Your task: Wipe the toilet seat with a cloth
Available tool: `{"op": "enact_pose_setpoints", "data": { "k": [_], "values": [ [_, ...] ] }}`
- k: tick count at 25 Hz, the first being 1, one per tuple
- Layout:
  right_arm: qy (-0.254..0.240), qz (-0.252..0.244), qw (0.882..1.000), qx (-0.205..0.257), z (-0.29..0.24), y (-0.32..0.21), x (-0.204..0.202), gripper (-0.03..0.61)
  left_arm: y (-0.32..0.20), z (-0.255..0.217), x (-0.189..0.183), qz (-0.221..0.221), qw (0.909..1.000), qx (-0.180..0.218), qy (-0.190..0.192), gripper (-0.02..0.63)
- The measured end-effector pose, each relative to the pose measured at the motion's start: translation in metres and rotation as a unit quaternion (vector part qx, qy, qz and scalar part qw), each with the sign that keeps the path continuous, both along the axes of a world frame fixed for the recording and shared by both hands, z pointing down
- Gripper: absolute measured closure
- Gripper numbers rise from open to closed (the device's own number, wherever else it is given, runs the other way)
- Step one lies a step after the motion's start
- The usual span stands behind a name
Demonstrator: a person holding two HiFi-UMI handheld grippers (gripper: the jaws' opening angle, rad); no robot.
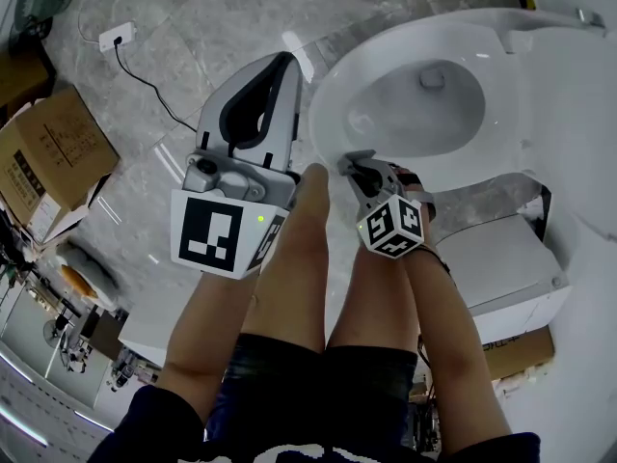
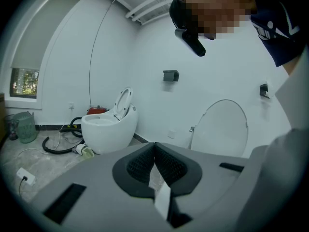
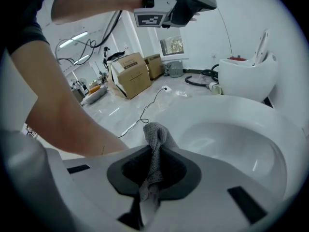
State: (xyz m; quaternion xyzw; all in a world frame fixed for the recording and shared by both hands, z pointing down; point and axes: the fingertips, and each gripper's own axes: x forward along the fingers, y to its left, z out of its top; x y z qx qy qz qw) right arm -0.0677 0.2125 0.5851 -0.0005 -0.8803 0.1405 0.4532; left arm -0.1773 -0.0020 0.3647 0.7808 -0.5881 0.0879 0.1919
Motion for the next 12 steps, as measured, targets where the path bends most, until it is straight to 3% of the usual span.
{"op": "enact_pose_setpoints", "data": {
  "k": [5,8,12],
  "values": [
    [-0.022,-0.008,1.0,-0.011,-0.001,0.007,0.025,0.522,-0.005,-0.004,-0.004,0.006,1.0,0.007,0.002,0.595],
    [-0.035,-0.016,0.999,-0.007,0.0,-0.001,0.0,0.522,-0.009,-0.004,-0.006,0.007,1.0,0.006,0.001,0.595],
    [-0.078,0.009,0.997,0.007,0.001,-0.037,-0.049,0.522,-0.012,-0.002,-0.007,0.008,1.0,0.005,-0.001,0.595]
  ]
}}
